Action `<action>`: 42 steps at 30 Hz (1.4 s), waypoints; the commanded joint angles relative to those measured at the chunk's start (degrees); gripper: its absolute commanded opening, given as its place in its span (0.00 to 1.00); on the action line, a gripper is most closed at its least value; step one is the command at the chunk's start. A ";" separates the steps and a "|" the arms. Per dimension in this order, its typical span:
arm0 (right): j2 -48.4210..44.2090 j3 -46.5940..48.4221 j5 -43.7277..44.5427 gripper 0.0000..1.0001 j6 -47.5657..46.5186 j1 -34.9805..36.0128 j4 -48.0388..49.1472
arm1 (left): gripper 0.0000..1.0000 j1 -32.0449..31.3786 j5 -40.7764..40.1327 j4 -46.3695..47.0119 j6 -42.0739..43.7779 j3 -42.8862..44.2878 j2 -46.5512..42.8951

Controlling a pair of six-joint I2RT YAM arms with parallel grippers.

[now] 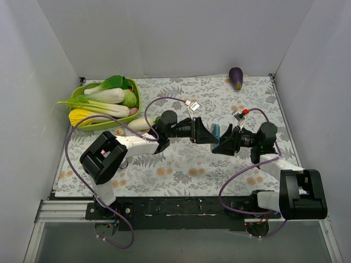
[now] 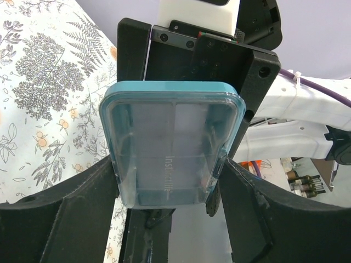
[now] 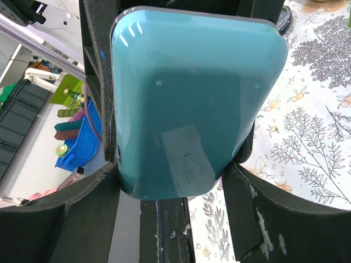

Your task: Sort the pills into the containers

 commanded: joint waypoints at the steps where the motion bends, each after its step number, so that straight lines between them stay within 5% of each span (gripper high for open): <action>1: -0.53 0.50 -0.56 0.25 -0.88 -0.24 3.09 | 0.45 1.57 3.94 5.40 -3.70 -2.12 -4.92; 5: -0.53 0.41 -0.56 0.25 -1.06 -0.15 3.01 | 0.47 1.66 6.23 5.42 -4.68 -2.48 -4.66; 12: -1.15 1.20 -0.03 0.25 -5.80 -0.15 -2.60 | 0.66 1.66 3.70 2.71 -4.15 -2.22 -5.53; 22: -3.52 2.70 3.56 0.23 -15.82 -0.06 -14.22 | 0.50 1.57 -5.18 -10.55 -3.10 1.04 -7.99; 32: -2.91 2.79 4.36 0.25 -17.14 -0.15 -15.89 | 0.60 1.48 -5.37 -12.95 -3.97 1.74 -8.87; 38: -1.33 3.40 4.45 0.44 -19.16 1.34 -17.82 | 0.57 1.48 -6.51 -13.21 -6.08 1.83 -8.17; 42: -1.06 3.93 4.54 0.73 -20.57 1.96 -19.40 | 0.54 1.57 -6.68 -12.59 -6.61 1.48 -8.08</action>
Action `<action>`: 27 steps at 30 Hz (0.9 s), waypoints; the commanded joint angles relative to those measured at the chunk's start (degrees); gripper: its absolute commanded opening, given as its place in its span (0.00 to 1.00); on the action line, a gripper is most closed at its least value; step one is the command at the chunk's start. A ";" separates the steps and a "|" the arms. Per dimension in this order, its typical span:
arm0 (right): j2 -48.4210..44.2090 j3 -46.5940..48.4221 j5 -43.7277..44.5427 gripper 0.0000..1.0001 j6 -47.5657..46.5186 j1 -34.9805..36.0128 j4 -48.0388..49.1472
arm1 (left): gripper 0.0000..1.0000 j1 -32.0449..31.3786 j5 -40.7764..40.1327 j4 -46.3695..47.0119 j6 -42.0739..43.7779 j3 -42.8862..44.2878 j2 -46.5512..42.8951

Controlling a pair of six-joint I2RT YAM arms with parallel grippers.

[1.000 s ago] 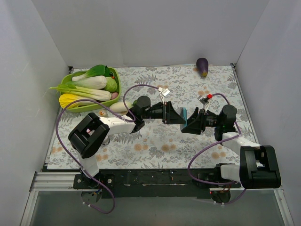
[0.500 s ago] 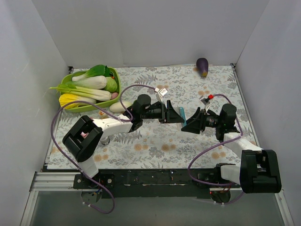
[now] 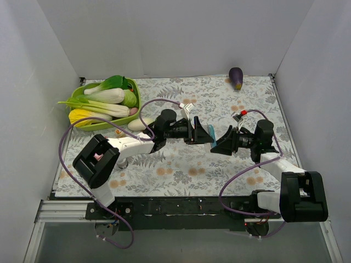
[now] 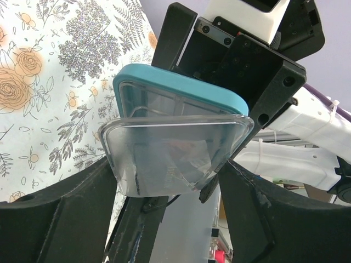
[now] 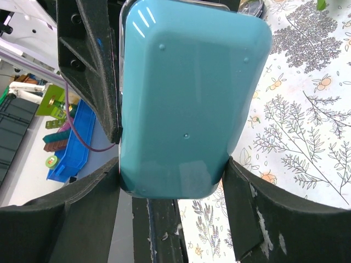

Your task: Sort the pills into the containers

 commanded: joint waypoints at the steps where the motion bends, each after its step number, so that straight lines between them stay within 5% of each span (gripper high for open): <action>1: 0.12 2.09 0.49 0.76 -6.76 1.15 -0.22 | 0.53 0.37 -1.87 2.58 -5.17 2.57 -3.56; 9: -0.59 3.76 1.99 0.95 -12.38 1.15 -7.33 | 0.51 0.54 -4.34 -5.68 -1.13 3.71 -3.47; 17: -1.55 5.78 3.22 0.98 -20.78 0.80 -13.30 | 0.50 2.12 -6.53 -15.25 3.26 4.24 -3.38; 21: -2.87 8.59 4.97 0.98 -31.60 0.28 -25.15 | 0.49 3.53 -9.42 -26.74 8.79 6.78 -2.42; 27: -3.75 10.18 8.14 0.98 -34.71 -1.66 -28.61 | 0.49 3.62 -14.70 -44.24 18.55 13.80 3.19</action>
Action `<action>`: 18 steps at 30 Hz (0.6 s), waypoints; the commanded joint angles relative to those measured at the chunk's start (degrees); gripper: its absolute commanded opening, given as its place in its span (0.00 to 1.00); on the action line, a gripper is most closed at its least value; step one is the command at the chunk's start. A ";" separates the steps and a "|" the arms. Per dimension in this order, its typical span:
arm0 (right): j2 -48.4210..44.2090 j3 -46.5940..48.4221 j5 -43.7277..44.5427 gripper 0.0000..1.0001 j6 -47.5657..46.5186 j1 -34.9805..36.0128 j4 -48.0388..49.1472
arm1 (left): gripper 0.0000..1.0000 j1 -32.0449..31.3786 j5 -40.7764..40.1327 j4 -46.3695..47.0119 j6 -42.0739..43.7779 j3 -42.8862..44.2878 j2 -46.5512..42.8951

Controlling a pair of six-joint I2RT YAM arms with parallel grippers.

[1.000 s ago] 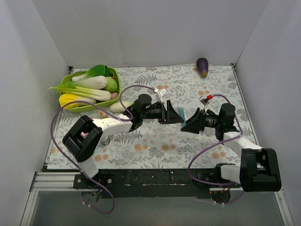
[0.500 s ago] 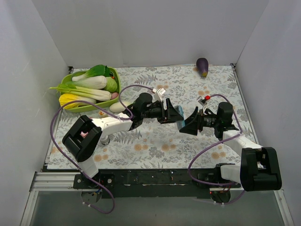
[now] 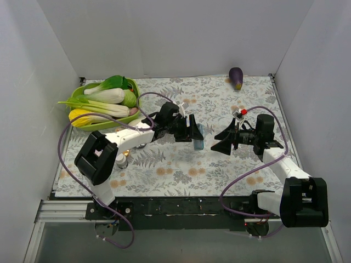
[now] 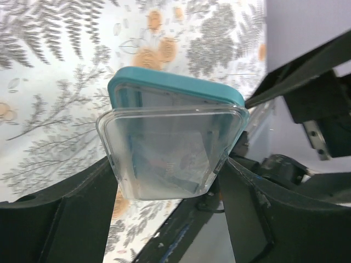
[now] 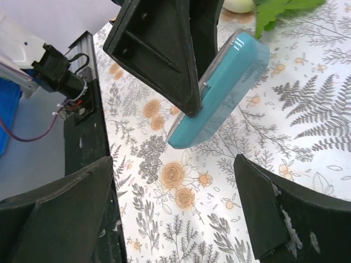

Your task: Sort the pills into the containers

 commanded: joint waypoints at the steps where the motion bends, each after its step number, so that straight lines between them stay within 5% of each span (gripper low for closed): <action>1: -1.58 2.42 2.37 0.98 -5.66 -1.51 -4.78 | 0.49 0.08 -6.07 -15.59 8.50 6.58 3.09; 18: -1.85 2.24 2.11 0.98 -4.78 -2.74 -4.34 | 0.48 -0.53 -18.38 -40.10 20.37 22.49 14.35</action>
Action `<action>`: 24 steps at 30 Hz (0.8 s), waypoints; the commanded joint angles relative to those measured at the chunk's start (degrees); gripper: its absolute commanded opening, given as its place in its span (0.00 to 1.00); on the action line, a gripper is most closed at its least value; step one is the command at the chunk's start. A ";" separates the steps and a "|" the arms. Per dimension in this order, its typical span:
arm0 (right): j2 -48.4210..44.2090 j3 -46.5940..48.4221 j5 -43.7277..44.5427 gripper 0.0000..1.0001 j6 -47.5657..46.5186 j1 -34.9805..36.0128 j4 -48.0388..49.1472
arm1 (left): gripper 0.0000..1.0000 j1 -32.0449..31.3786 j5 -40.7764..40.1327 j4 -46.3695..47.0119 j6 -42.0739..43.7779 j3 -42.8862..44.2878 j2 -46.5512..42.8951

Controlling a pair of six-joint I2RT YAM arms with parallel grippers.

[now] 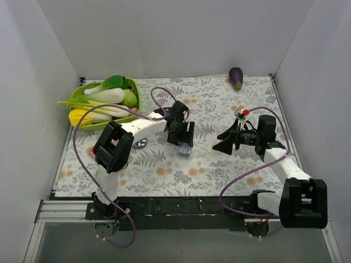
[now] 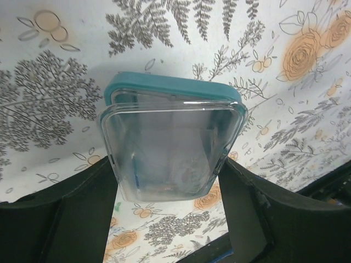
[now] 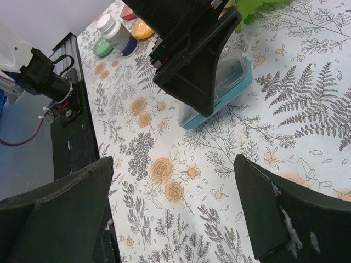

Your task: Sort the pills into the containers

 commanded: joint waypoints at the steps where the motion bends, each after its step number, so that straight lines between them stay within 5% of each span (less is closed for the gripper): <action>1: -1.02 1.94 -0.51 0.98 -0.59 -0.36 0.35 | 0.48 -0.60 -5.23 -9.09 5.07 6.06 1.15; 24: -1.20 1.67 -0.60 0.98 -0.50 -0.44 0.44 | 0.64 -1.39 -4.62 -10.24 4.47 7.03 0.89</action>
